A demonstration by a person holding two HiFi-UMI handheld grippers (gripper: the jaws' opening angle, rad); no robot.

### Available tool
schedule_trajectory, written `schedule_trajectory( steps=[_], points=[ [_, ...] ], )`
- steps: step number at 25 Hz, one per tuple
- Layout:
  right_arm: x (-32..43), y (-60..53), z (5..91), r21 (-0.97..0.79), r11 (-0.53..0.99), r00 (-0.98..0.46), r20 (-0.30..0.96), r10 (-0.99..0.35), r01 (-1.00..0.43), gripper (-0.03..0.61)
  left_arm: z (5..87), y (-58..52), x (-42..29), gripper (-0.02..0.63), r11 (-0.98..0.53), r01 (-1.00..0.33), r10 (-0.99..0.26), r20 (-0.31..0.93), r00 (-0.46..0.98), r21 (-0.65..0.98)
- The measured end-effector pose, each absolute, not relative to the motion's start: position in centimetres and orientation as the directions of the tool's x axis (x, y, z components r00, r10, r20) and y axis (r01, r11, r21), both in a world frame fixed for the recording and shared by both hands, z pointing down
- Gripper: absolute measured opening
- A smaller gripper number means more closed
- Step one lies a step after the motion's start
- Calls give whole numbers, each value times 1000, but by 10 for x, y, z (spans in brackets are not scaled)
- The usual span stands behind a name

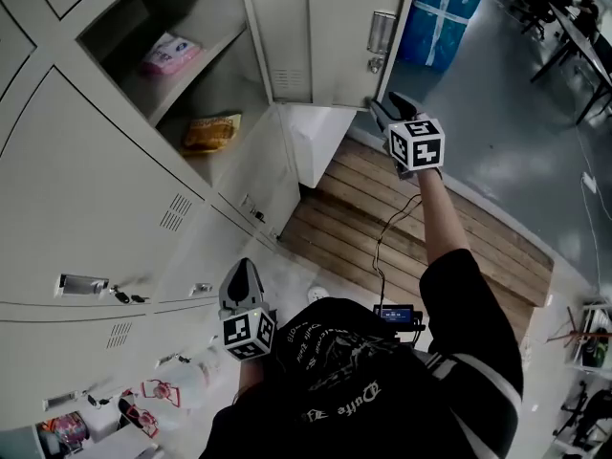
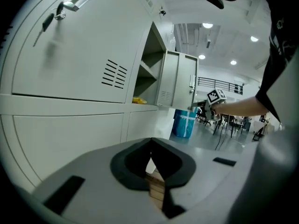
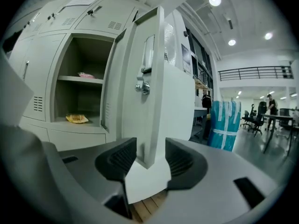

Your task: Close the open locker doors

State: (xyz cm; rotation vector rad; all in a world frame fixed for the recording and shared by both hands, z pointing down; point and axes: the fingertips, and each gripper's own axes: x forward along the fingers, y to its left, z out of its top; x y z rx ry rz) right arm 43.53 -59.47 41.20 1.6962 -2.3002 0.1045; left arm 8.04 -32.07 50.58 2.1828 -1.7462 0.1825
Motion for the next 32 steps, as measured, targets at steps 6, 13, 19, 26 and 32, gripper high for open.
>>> schedule_trajectory(
  steps=[6, 13, 19, 26, 32],
  points=[
    [435, -609, 409, 42, 369, -347, 253, -903, -929, 164, 509, -331, 84, 8, -169, -960, -923, 305, 234, 225],
    [433, -606, 411, 76, 392, -360, 266, -894, -917, 89, 514, -337, 89, 8, -179, -959, -917, 316, 244, 221],
    [422, -576, 412, 95, 460, -424, 262, -867, -883, 93, 517, -335, 91, 8, -186, -956, -913, 320, 253, 225],
    [390, -521, 411, 84, 544, -517, 224, -826, -835, 95, 526, -325, 78, 8, -167, -960, -911, 337, 237, 224],
    [349, -479, 411, 60, 637, -612, 224, -759, -768, 91, 538, -318, 66, 8, -123, -961, -906, 367, 210, 246]
  ],
)
